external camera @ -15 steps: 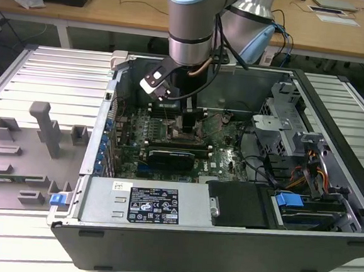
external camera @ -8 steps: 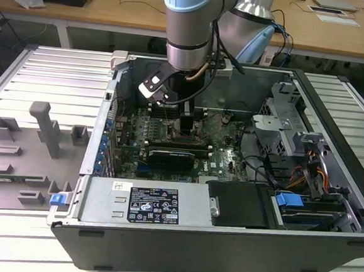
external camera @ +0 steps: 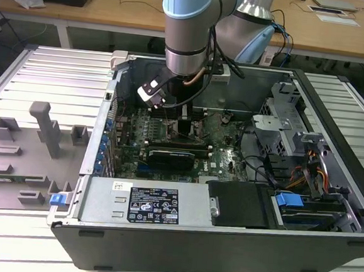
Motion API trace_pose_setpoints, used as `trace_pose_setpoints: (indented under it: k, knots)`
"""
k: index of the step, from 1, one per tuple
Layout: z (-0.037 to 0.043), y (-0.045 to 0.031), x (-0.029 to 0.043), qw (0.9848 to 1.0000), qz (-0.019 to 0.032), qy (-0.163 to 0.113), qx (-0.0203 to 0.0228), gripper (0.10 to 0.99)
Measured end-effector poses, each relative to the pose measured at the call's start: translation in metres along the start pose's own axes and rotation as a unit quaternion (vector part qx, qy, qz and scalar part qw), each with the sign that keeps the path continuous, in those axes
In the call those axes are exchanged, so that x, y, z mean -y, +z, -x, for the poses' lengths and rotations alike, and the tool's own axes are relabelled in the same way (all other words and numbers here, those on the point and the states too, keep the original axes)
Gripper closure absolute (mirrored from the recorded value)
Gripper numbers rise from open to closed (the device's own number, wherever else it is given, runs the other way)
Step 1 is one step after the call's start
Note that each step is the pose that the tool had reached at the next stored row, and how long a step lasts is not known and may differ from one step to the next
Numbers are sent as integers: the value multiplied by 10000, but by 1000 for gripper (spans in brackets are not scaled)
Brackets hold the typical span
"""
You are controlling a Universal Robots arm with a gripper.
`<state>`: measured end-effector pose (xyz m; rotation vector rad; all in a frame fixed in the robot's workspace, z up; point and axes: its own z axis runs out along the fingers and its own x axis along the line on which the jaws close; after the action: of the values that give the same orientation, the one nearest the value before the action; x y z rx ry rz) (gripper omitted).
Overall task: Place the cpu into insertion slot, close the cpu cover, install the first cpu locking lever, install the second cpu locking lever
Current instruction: 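Place the cpu into insertion slot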
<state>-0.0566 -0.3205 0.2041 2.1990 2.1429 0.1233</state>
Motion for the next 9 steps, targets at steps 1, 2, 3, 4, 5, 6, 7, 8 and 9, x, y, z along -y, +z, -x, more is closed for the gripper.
trace_pose_setpoints:
  k: [1,2,3,4,5,6,7,8,9]
  knots:
    - [0,9,2,10000,0,1,0,545]
    - [-1,17,3,10000,0,1,0,545]
    - [0,26,4,10000,0,1,-2,545]
    - [-1,32,5,10000,0,-2,-4,545]
    - [-1,36,5,10000,-1,-26,-7,545]
    - [-1,40,5,10000,-1,-45,-9,545]
    - [-2,44,5,10000,0,-53,-10,545]
    - [-2,49,6,10000,0,-56,-11,545]
    - [-1,55,7,10000,-1,-57,-10,545]
